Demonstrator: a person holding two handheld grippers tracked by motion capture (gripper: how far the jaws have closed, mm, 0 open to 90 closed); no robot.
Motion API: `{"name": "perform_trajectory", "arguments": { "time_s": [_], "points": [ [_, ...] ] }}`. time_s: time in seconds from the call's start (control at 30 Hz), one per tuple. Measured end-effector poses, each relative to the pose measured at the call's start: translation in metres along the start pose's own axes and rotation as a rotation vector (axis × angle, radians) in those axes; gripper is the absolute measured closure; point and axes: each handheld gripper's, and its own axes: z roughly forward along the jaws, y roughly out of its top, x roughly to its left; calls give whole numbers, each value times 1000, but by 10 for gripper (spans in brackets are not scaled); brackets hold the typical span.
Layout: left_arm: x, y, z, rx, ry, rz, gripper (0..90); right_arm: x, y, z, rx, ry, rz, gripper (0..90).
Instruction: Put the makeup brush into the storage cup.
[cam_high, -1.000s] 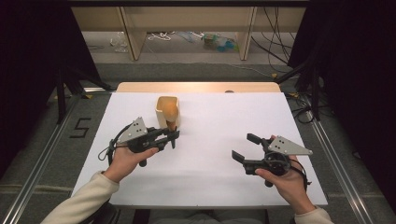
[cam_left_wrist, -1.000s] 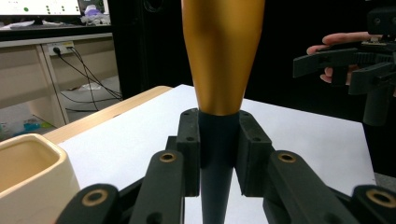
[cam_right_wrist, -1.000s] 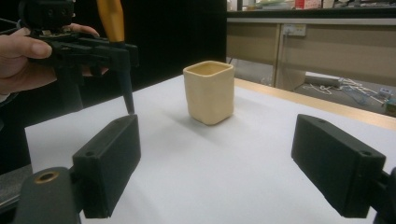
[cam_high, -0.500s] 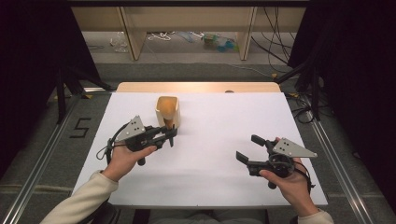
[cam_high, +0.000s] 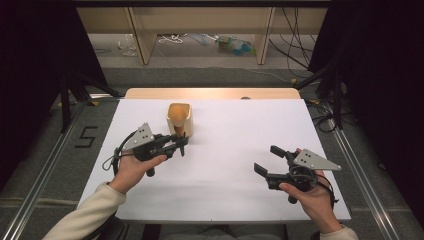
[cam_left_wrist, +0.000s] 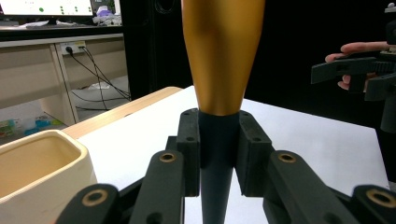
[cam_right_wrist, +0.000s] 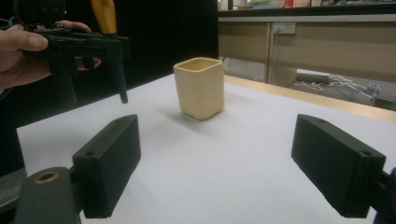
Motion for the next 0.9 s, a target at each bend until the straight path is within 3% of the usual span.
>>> {"name": "perform_trajectory", "arguments": {
  "time_s": [0.07,0.13,0.33,0.4,0.43,0.47,0.6,0.9],
  "points": [
    [1,0,0,0,5,-3,742,0,0,0,-8,3,5,168],
    [2,1,0,-2,9,-3,742,-1,1,-3,20,-6,-1,168],
    [4,2,-1,-4,23,-7,742,-1,-1,-5,-12,-5,13,167],
    [5,1,-1,-5,24,-9,741,-2,0,-7,6,-20,6,167],
    [6,2,-1,-5,26,-7,742,-2,-1,-5,-16,-11,14,168],
    [7,2,-1,-6,29,-7,741,-2,0,-8,19,-19,7,167],
    [9,3,-3,-7,40,-6,742,-2,-2,-4,-8,-10,9,168],
    [14,4,-3,-10,60,-11,741,-2,-3,-3,3,-10,12,168]
  ]
}}
